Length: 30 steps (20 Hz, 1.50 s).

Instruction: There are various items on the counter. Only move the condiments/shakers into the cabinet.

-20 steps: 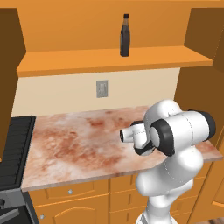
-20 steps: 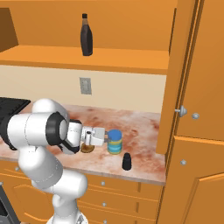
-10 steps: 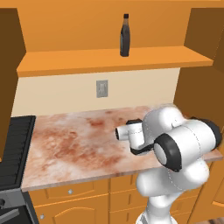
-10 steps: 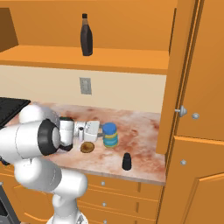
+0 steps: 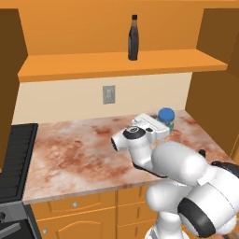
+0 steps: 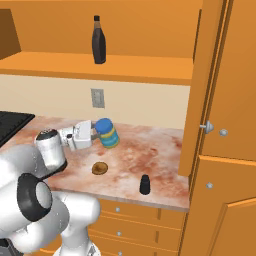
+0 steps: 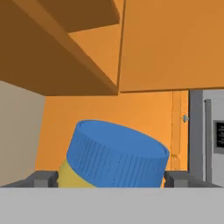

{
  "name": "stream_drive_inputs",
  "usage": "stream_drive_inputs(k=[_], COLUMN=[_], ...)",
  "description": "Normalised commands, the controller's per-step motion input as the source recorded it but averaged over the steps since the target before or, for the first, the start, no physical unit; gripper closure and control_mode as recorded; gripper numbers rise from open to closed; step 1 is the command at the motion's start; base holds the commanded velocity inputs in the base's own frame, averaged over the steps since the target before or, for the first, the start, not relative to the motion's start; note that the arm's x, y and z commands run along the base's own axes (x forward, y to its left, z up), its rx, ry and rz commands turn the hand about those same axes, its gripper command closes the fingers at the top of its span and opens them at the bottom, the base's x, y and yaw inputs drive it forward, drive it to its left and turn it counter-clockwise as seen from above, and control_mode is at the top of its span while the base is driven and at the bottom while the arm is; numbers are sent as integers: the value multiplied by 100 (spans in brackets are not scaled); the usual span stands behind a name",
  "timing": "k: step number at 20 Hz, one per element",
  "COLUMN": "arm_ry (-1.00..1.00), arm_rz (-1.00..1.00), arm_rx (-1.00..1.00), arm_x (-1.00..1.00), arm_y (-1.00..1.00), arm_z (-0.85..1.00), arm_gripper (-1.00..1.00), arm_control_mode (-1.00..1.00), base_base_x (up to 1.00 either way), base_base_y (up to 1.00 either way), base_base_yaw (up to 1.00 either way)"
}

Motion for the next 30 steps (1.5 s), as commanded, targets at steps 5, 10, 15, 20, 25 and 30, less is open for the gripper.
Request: stream_drive_inputs(k=[5, 10, 15, 20, 25, 30], arm_ry=[1, 14, 32, 32, -4, -29], arm_rz=[20, 15, 15, 20, 29, 26], arm_rx=[-6, 0, 0, 0, 0, 1], arm_x=[-39, -56, -69, -75, -85, -78], arm_y=[67, 64, 47, 34, 8, 3], arm_z=[100, 100, 100, 100, 56, 60], arm_gripper=[100, 100, 100, 100, 100, 100], arm_control_mode=[-100, -100, -100, -100, -100, -100], base_base_x=[0, 0, 0, 0, 0, 0], base_base_y=[0, 0, 0, 0, 0, 0], base_base_yaw=[0, 0, 0, 0, 0, 0])
